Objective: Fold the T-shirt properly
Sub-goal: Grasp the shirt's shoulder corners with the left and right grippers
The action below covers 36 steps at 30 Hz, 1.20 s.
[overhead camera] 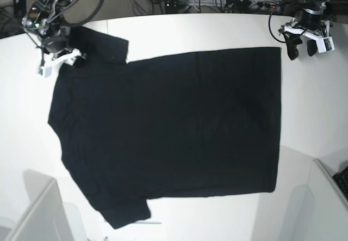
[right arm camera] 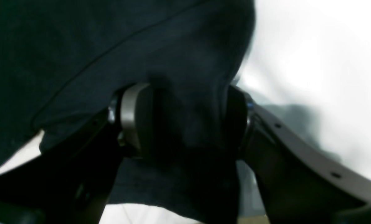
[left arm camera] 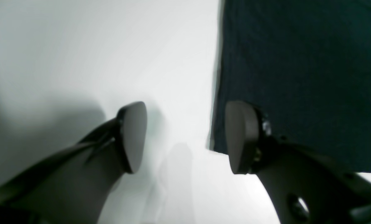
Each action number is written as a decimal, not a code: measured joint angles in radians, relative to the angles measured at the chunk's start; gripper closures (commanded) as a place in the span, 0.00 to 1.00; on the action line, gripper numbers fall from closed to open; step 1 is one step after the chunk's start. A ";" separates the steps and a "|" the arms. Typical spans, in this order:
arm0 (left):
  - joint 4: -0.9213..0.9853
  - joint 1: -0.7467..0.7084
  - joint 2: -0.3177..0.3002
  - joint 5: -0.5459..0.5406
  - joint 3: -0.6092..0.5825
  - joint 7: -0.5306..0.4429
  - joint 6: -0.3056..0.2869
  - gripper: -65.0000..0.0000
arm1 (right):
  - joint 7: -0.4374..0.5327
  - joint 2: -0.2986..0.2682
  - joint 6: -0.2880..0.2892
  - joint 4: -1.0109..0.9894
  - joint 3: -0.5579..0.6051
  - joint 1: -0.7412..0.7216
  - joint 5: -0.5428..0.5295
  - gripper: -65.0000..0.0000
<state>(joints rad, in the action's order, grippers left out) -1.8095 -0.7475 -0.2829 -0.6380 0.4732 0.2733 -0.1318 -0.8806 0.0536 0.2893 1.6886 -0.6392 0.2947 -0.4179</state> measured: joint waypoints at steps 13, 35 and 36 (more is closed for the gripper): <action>0.102 0.081 0.002 -0.187 -0.003 0.121 0.000 0.40 | -0.016 0.002 0.000 -0.011 0.000 0.002 -0.010 1.00; 0.204 0.182 0.014 -0.201 -0.172 0.074 -0.019 0.42 | -0.023 0.001 0.000 -0.008 0.000 0.002 -0.016 1.00; 0.204 0.189 0.014 -0.201 -0.169 0.093 -0.019 0.46 | -0.023 0.001 0.000 -0.008 0.000 0.002 -0.016 1.00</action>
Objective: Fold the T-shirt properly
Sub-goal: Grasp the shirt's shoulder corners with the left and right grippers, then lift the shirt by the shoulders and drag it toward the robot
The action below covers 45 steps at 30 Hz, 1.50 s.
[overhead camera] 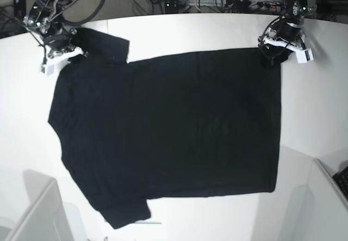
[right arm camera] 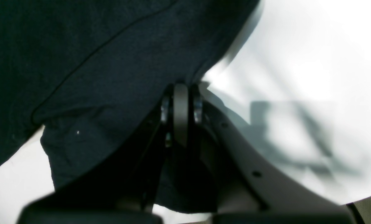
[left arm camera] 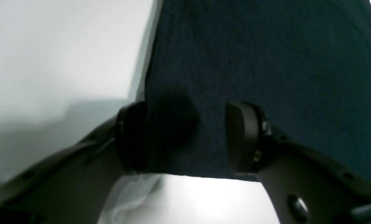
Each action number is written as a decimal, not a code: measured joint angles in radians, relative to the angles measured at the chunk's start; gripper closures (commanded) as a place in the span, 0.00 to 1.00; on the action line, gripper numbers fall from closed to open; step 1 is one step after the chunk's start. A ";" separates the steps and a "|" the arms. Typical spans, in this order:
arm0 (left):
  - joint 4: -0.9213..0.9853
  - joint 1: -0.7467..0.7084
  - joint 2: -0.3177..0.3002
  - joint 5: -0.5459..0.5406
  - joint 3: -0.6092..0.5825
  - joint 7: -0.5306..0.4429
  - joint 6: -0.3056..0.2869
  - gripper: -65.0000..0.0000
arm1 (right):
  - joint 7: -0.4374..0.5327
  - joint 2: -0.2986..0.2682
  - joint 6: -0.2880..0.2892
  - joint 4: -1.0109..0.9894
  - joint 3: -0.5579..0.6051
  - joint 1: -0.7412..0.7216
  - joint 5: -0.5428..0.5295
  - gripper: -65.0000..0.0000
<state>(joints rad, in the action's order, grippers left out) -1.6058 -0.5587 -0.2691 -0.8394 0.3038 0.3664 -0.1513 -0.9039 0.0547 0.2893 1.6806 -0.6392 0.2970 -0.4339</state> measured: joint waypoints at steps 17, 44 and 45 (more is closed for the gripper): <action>-0.020 0.026 -0.011 -0.014 0.021 0.199 -0.003 1.00 | -0.005 0.001 0.002 0.031 0.003 0.027 0.009 1.00; -0.274 -0.248 -0.022 0.103 0.127 0.237 0.020 1.00 | -0.050 0.062 -0.001 0.288 0.006 0.227 0.038 1.00; -0.286 -0.248 -0.022 0.103 0.127 0.237 0.020 1.00 | -0.050 0.062 -0.001 0.299 0.006 0.225 0.034 1.00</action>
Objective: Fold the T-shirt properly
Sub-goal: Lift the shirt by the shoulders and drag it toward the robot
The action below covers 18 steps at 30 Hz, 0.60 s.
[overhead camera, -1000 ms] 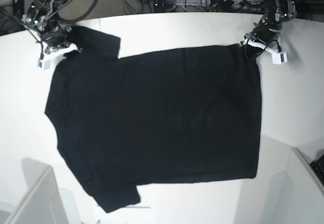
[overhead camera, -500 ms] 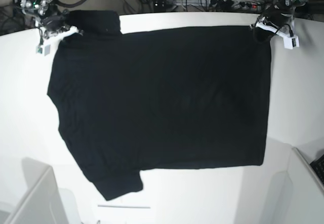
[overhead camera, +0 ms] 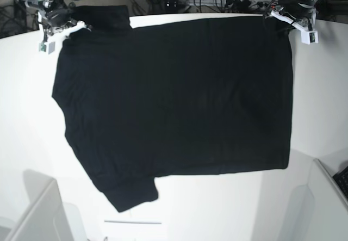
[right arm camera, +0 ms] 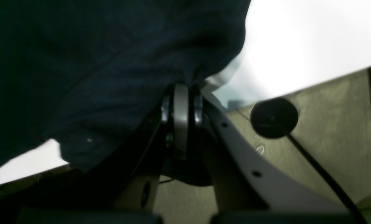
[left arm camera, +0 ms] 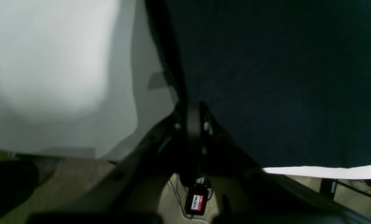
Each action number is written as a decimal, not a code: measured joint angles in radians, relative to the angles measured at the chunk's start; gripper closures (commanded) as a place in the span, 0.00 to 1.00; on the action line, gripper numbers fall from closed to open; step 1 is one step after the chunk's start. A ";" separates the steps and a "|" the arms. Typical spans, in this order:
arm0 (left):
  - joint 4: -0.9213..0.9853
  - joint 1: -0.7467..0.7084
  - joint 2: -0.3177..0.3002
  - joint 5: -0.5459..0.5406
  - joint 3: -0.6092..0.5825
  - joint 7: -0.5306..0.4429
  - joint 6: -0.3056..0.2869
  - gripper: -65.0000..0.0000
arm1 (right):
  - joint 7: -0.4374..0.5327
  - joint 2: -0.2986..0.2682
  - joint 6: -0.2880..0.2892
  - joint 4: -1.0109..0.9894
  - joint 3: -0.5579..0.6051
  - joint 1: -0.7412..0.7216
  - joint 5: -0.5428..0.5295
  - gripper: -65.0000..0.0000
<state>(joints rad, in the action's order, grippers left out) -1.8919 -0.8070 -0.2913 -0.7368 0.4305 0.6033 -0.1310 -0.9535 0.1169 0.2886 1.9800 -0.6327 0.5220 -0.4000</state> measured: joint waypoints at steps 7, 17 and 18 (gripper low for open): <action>-0.050 0.052 0.003 0.002 0.009 0.143 0.001 1.00 | -0.008 -0.003 0.000 0.012 0.002 -0.048 0.004 1.00; -0.044 0.145 0.055 0.002 0.052 0.172 0.000 1.00 | -0.029 -0.019 0.000 0.012 0.006 -0.141 0.002 1.00; -0.040 0.155 0.055 0.003 0.051 0.172 0.000 1.00 | -0.047 -0.026 -0.002 0.012 0.018 -0.159 0.012 1.00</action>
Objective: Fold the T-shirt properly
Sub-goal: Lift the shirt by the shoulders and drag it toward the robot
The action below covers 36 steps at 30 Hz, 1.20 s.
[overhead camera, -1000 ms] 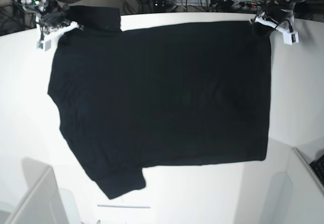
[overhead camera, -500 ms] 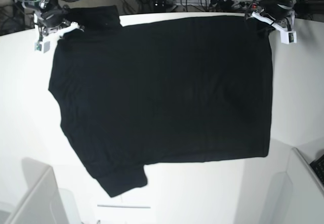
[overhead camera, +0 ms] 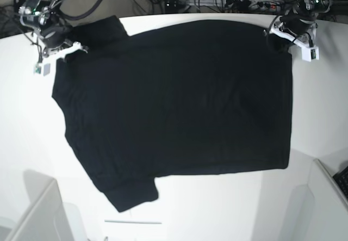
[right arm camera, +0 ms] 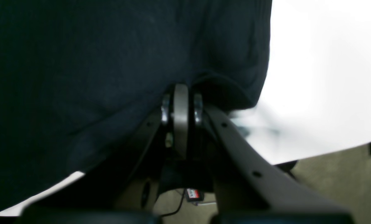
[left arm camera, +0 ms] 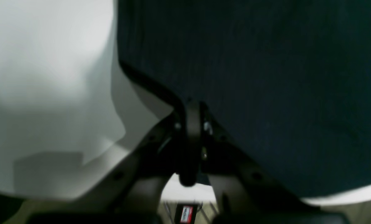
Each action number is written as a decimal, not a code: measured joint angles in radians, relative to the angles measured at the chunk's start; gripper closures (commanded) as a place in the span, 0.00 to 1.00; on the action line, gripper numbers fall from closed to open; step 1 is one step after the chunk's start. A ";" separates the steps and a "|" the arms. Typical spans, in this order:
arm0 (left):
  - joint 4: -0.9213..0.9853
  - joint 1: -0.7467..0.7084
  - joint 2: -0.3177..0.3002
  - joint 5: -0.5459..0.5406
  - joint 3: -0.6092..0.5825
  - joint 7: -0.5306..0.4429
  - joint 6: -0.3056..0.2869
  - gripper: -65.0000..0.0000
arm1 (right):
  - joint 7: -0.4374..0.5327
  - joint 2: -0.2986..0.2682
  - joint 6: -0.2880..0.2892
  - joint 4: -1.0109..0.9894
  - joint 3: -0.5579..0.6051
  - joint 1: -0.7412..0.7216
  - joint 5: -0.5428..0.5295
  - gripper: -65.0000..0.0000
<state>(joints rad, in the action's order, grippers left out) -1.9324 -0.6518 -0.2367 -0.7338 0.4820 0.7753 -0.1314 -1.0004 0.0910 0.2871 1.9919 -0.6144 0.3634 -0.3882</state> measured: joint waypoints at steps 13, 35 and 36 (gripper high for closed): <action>0.034 0.072 0.006 0.000 0.008 0.027 0.003 1.00 | -0.108 -0.025 -0.002 -0.051 0.091 -0.198 -0.003 1.00; 0.185 0.270 0.046 0.008 0.119 0.195 0.004 1.00 | -0.108 -0.058 -0.003 -0.338 0.087 -0.422 0.005 1.00; 0.188 0.273 0.046 0.006 0.119 0.194 0.003 1.00 | -0.107 -0.058 -0.003 -0.338 0.087 -0.425 0.001 1.00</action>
<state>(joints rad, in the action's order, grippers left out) -1.7439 -0.3790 -0.1909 -0.7277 0.6006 0.9691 -0.1280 -1.1076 0.0334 0.2840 1.6543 -0.5278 -0.0620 -0.3870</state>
